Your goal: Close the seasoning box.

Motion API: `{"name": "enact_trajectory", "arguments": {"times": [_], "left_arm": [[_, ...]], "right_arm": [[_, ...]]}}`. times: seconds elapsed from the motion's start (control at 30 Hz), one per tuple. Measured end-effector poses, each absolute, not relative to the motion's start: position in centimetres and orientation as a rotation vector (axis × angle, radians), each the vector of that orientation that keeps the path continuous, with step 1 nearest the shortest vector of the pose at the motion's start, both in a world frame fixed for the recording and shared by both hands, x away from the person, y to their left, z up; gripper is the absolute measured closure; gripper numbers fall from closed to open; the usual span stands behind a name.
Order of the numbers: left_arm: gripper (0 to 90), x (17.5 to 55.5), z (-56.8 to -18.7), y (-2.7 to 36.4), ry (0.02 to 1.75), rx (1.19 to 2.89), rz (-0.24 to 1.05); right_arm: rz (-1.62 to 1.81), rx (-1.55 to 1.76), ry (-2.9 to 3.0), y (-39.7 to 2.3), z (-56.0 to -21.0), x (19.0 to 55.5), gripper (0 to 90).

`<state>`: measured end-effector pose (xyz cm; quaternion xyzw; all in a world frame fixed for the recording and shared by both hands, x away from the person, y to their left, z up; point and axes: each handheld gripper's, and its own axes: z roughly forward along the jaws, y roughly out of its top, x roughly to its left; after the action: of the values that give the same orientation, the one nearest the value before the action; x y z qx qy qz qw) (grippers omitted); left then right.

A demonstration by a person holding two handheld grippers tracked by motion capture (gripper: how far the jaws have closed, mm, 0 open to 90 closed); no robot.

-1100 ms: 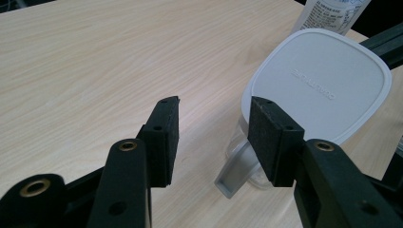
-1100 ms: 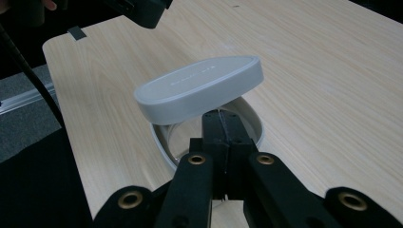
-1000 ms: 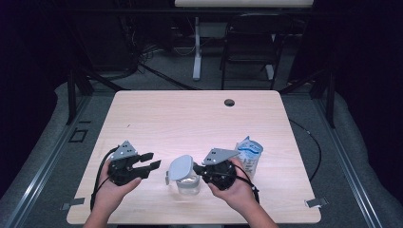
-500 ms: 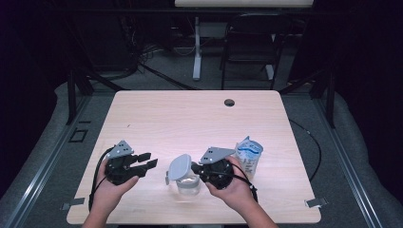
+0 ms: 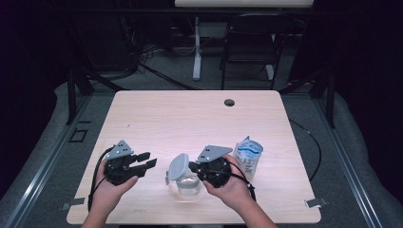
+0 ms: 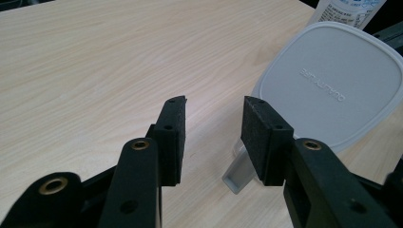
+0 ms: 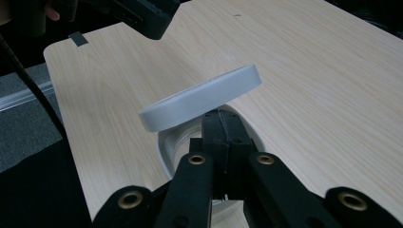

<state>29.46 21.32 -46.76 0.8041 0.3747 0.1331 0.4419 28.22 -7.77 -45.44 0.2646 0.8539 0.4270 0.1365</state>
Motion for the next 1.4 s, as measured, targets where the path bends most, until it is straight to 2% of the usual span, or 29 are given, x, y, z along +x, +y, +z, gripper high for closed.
{"name": "enact_trajectory", "arguments": {"times": [1.4], "left_arm": [[64.5, 29.6, -47.1, 21.7, 0.946, 1.997, 0.319]], "right_arm": [[1.292, 0.678, 2.479, -4.9, -43.8, 28.4, 90.0]]}}
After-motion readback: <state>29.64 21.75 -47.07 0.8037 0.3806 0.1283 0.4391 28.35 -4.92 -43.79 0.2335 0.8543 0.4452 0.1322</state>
